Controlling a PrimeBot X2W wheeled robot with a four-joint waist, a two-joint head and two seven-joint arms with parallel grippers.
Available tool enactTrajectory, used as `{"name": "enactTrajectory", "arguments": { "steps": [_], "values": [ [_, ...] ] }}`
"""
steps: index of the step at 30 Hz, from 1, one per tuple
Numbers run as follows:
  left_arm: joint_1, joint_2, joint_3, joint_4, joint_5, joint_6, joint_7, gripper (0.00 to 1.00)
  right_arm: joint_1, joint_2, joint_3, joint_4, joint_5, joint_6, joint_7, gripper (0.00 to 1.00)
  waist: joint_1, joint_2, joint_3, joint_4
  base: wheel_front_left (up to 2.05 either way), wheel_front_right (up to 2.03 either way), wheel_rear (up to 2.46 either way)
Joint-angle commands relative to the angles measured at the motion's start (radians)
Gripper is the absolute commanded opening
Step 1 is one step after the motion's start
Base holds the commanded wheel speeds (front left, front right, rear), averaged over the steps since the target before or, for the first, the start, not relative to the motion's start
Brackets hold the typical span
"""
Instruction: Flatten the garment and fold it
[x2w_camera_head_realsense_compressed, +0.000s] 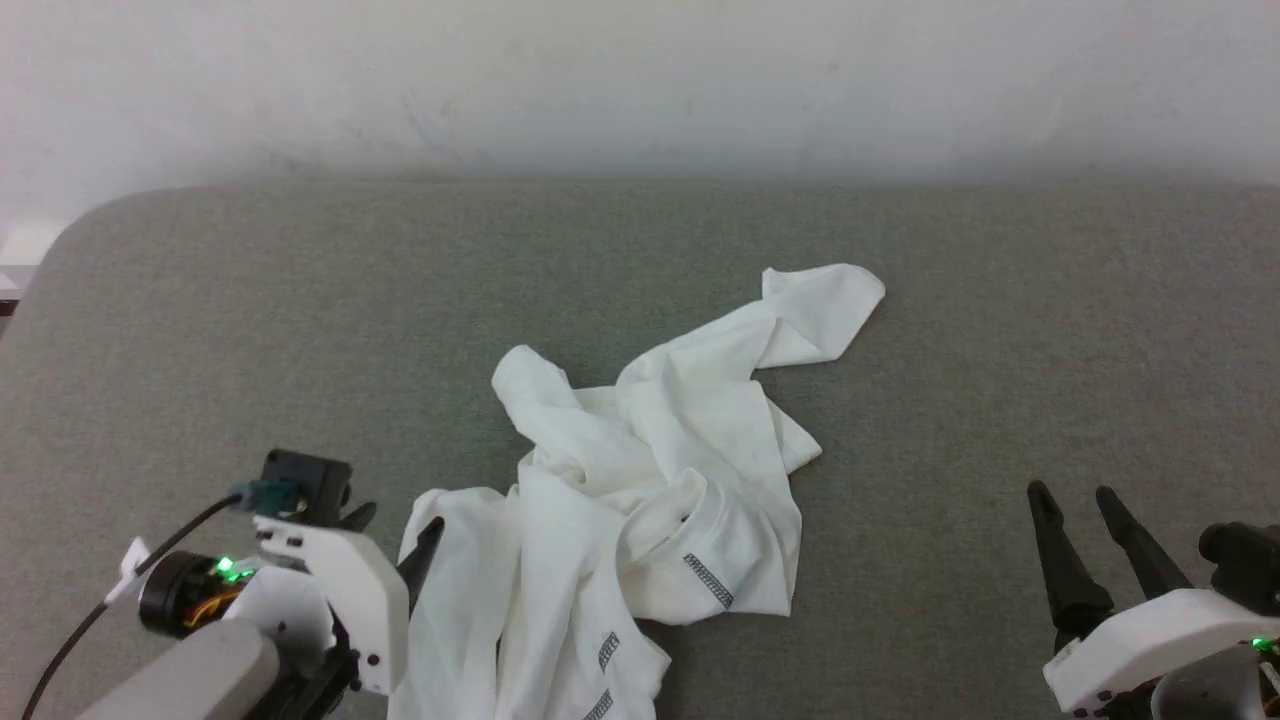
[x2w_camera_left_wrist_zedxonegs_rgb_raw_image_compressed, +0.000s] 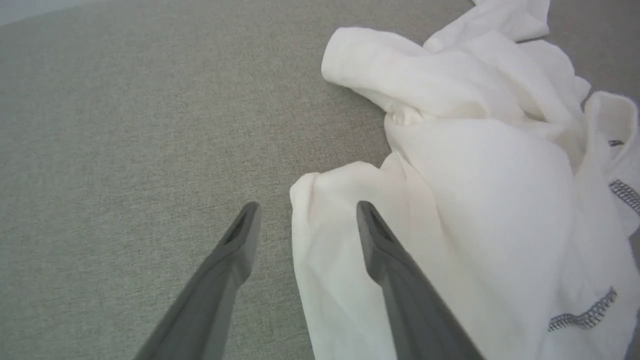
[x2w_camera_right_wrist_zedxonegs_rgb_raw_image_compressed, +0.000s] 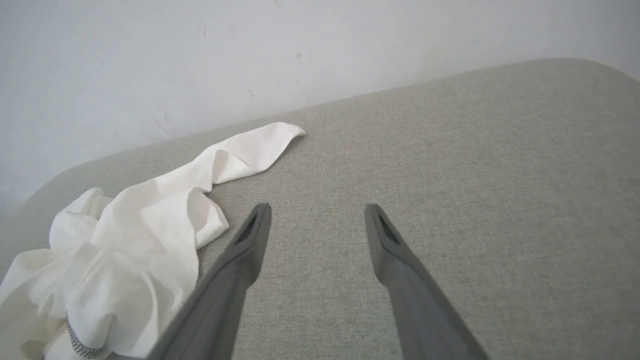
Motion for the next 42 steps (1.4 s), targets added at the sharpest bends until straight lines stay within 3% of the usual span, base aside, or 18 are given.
{"name": "enactTrajectory", "arguments": {
  "steps": [1, 7, 8, 9, 11, 14, 18, 21, 22, 26, 31, 35, 36, 37, 38, 42],
  "values": [
    [-0.036, -0.023, -0.011, 0.042, -0.007, -0.025, 0.022, 1.0, -0.011, 0.002, 0.002, -0.005, -0.003, -0.001, 0.002, 1.0, -0.0002, -0.0001, 0.024, -0.022, 0.0, 0.0, 0.0],
    [-0.115, -0.082, -0.078, 0.235, -0.012, -0.128, 0.125, 1.0, -0.026, 0.002, 0.013, 0.006, 0.006, -0.001, -0.002, 1.0, -0.0002, -0.0001, 0.05, -0.058, 0.0, 0.0, 0.0],
    [-0.121, -0.09, -0.091, 0.259, -0.015, -0.147, 0.144, 0.45, -0.028, 0.002, 0.013, 0.009, 0.007, -0.001, -0.003, 1.0, -0.0002, -0.0001, 0.053, -0.063, 0.0, 0.0, 0.0],
    [-0.128, -0.096, -0.101, 0.279, -0.015, -0.163, 0.155, 0.0, -0.03, 0.002, 0.012, 0.012, 0.008, -0.001, -0.005, 1.0, -0.0002, -0.0001, 0.054, -0.068, 0.0, 0.0, 0.0],
    [-0.144, -0.097, -0.109, 0.309, -0.009, -0.18, 0.164, 0.0, -0.032, 0.002, 0.009, 0.018, 0.009, -0.001, -0.009, 1.0, -0.0002, -0.0001, 0.053, -0.073, 0.0, 0.0, 0.0],
    [-0.174, -0.067, -0.061, 0.323, 0.001, -0.155, 0.105, 0.0, -0.029, 0.002, 0.003, 0.026, 0.01, -0.001, -0.013, 1.0, -0.0002, -0.0001, 0.044, -0.074, 0.0, 0.0, 0.0],
    [-0.161, 0.044, 0.058, 0.294, -0.009, -0.066, -0.021, 0.0, -0.017, 0.002, 0.003, 0.032, 0.016, -0.001, -0.018, 1.0, -0.0002, -0.0001, 0.03, -0.077, 0.0, 0.0, 0.0],
    [-0.12, 0.112, 0.167, 0.27, -0.044, 0.032, -0.123, 0.0, -0.008, 0.002, -0.003, 0.032, 0.019, -0.001, -0.023, 1.0, -0.0002, -0.0001, 0.03, -0.07, 0.0, 0.0, 0.0],
    [-0.12, 0.112, 0.167, 0.27, -0.044, 0.032, -0.123, 0.0, -0.008, 0.002, -0.003, 0.032, 0.019, -0.001, -0.023, 1.0, -0.0002, -0.0001, 0.03, -0.07, 0.0, 0.0, 0.0],
    [-0.014, 0.145, 0.294, 0.248, -0.136, 0.135, -0.218, 0.0, -0.012, 0.002, 0.0, 0.029, 0.024, -0.001, -0.028, 1.0, -0.0002, -0.0001, 0.051, -0.067, 0.0, 0.0, 0.0],
    [0.109, 0.13, 0.422, 0.325, -0.222, 0.17, -0.37, 0.0, -0.035, 0.002, 0.013, 0.03, 0.022, -0.001, -0.027, 1.0, -0.0002, -0.0001, 0.086, -0.076, 0.0, 0.0, 0.0],
    [0.168, 0.08, 0.468, 0.42, -0.283, 0.123, -0.409, 0.0, -0.051, 0.002, 0.018, 0.033, 0.014, -0.001, -0.026, 1.0, -0.0002, -0.0001, 0.099, -0.083, 0.0, 0.0, 0.0],
    [0.172, 0.064, 0.468, 0.434, -0.29, 0.105, -0.413, 0.18, -0.053, 0.002, 0.021, 0.034, 0.011, -0.001, -0.026, 1.0, -0.0002, -0.0001, 0.099, -0.084, 0.0, 0.0, 0.0],
    [0.172, 0.047, 0.467, 0.443, -0.297, 0.085, -0.416, 0.95, -0.056, 0.002, 0.025, 0.035, 0.009, -0.001, -0.026, 1.0, -0.0002, -0.0001, 0.096, -0.084, 0.0, 0.0, 0.0],
    [0.168, 0.029, 0.468, 0.448, -0.3, 0.066, -0.423, 1.0, -0.058, 0.002, 0.028, 0.035, 0.008, -0.001, -0.026, 1.0, -0.0002, -0.0001, 0.091, -0.083, 0.0, 0.0, 0.0],
    [0.149, -0.019, 0.477, 0.429, -0.244, 0.025, -0.451, 1.0, -0.06, 0.002, 0.046, 0.033, -0.002, -0.001, -0.024, 1.0, -0.0002, -0.0001, 0.063, -0.076, 0.0, 0.0, 0.0]
  ]
}}
